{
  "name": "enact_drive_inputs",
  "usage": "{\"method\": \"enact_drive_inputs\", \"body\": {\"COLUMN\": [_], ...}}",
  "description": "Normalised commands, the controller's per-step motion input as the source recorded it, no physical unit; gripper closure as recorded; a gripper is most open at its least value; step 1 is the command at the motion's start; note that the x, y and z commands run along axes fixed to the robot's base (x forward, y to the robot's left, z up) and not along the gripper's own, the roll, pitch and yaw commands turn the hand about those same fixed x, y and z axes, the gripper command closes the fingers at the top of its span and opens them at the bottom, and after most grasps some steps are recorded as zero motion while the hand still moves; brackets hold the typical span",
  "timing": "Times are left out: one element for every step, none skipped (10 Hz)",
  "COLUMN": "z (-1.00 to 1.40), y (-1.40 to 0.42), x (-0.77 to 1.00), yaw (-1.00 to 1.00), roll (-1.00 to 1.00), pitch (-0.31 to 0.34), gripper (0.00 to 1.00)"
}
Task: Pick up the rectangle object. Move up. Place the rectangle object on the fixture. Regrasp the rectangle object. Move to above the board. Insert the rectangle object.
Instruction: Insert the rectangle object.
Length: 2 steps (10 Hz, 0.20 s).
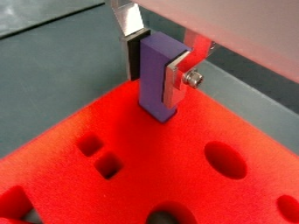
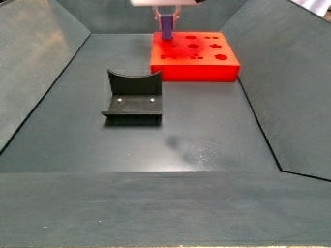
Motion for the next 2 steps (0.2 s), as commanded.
{"method": "enact_drive_inputs", "body": {"z": [-0.35,0.0], "y": [0.0,0.0], "x": [-0.16,0.0], "yaw": [0.05,0.0], "roll": [0.0,0.0], "pitch": [-0.413,0.0], "gripper": [1.0,1.0]}}
